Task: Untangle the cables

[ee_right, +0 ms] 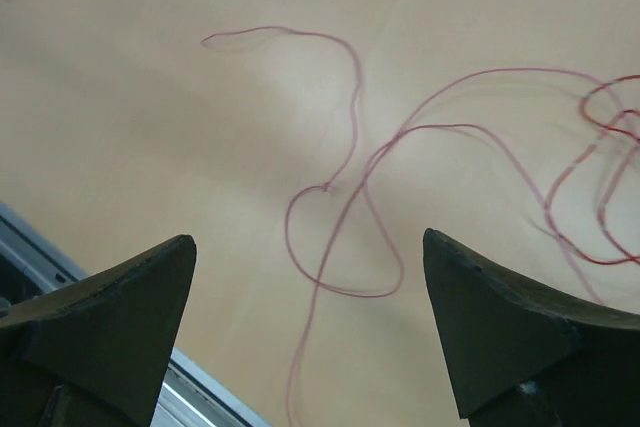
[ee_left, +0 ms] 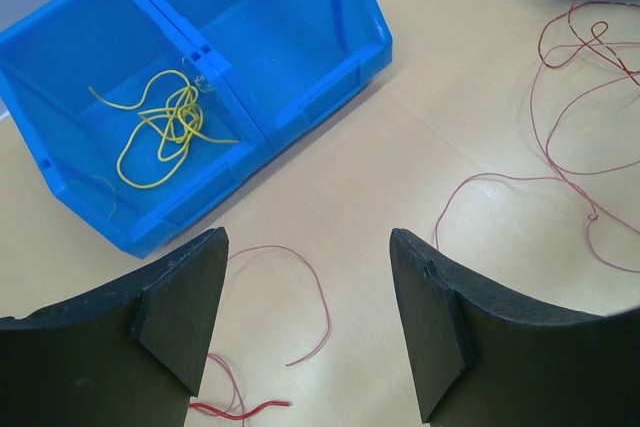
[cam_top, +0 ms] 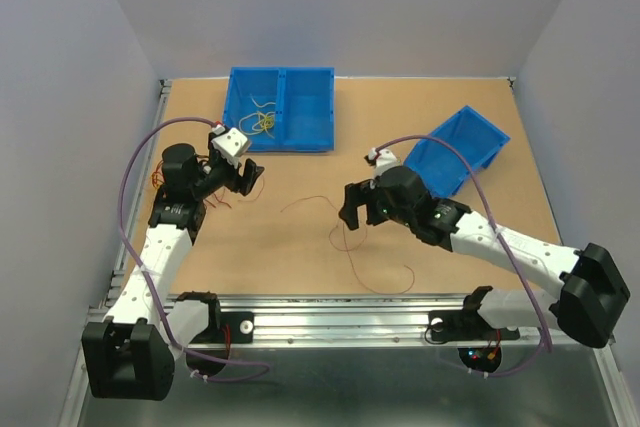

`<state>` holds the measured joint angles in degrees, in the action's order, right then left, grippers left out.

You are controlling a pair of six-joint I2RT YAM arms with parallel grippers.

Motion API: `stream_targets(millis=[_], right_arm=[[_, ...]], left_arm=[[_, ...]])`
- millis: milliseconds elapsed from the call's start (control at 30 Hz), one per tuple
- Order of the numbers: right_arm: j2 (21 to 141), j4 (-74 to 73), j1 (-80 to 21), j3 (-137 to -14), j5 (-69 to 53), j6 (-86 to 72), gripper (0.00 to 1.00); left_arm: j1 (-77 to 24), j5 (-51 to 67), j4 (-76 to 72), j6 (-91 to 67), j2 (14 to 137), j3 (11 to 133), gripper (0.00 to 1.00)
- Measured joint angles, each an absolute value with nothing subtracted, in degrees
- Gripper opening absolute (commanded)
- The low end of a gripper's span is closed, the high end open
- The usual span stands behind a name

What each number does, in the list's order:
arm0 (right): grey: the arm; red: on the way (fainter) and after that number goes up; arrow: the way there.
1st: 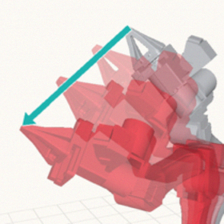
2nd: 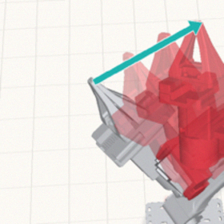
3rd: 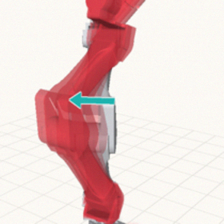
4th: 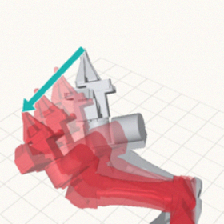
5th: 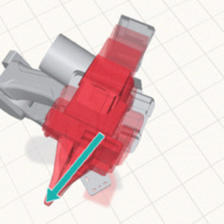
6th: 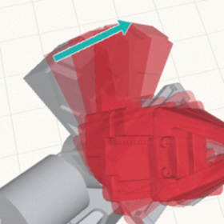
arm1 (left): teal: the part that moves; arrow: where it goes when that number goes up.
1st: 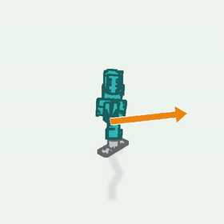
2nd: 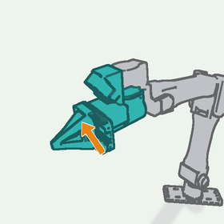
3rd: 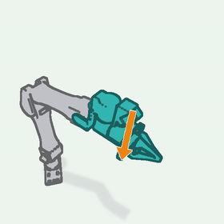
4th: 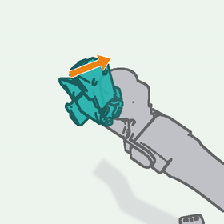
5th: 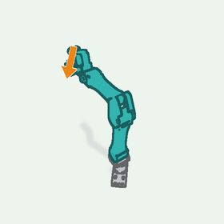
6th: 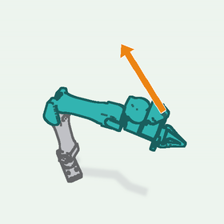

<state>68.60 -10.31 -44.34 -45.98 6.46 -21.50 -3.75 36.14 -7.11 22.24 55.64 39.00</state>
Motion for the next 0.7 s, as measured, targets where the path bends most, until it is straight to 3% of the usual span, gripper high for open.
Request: stream_targets(millis=[167,433,700], right_arm=[[73.9,-8.4,-50.4,-46.0,8.9,-23.8,1.00],[86.8,-8.5,-52.3,-46.1,16.6,-28.0,1.00],[91.8,-7.8,-53.0,-48.5,19.9,-29.8,0.98]], left_arm=[[-3.9,35.9,-7.0,22.2,55.6,39.0,0.77],[-4.2,35.5,-7.0,22.4,55.6,39.0,0.77],[-4.2,35.3,-7.0,22.5,55.6,39.0,0.77]])
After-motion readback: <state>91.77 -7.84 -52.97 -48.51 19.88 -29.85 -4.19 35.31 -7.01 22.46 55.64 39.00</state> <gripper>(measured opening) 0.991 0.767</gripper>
